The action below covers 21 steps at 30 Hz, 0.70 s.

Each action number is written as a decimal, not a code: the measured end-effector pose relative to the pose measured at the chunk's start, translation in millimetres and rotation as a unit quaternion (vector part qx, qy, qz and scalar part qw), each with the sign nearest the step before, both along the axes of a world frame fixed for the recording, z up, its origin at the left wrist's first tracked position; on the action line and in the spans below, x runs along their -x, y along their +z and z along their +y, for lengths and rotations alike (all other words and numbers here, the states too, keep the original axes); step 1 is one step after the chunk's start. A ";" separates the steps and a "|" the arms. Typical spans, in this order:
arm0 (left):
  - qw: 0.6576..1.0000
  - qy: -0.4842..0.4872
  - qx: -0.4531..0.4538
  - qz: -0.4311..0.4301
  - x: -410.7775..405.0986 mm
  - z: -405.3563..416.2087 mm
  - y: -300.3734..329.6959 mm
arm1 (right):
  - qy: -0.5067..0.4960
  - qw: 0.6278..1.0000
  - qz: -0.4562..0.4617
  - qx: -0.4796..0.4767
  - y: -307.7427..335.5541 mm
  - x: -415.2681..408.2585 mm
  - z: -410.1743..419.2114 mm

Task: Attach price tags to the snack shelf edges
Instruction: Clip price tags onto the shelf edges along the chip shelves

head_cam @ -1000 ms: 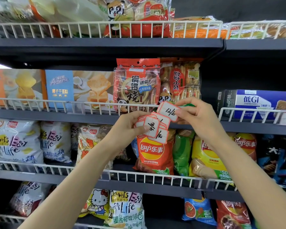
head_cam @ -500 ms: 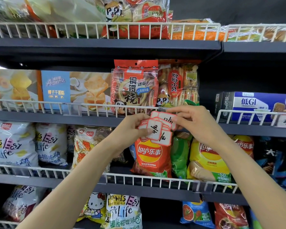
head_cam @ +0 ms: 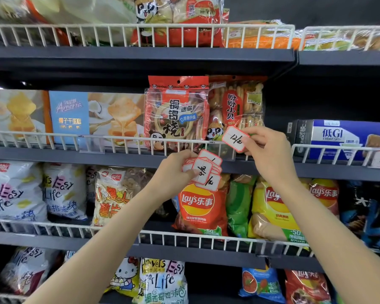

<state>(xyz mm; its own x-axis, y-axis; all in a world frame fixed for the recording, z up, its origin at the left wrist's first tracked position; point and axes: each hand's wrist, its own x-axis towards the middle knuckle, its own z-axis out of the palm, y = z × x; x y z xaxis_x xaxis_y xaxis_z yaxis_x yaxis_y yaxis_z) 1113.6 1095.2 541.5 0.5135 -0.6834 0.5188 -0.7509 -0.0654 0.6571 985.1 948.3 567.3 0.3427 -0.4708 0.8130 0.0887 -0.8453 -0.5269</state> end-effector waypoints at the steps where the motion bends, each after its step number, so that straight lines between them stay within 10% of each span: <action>1: 1.000 0.003 0.005 -0.004 1.9 -2.0 2.1 | -0.001 1.000 0.001 0.001 1.2 -2.4 0.7; 21: 0.984 -0.102 0.063 0.131 19.7 -7.4 8.8 | -0.035 0.995 0.025 0.089 14.5 -8.6 0.1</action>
<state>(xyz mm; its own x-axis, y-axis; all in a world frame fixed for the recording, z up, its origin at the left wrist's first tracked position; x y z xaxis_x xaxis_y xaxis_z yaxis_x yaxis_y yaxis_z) 1093.9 1087.8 550.4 0.4994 -0.7253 0.4738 -0.5435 0.1636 0.8233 993.6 948.4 581.8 0.3566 -0.3450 0.8682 0.0038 -0.9288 -0.3707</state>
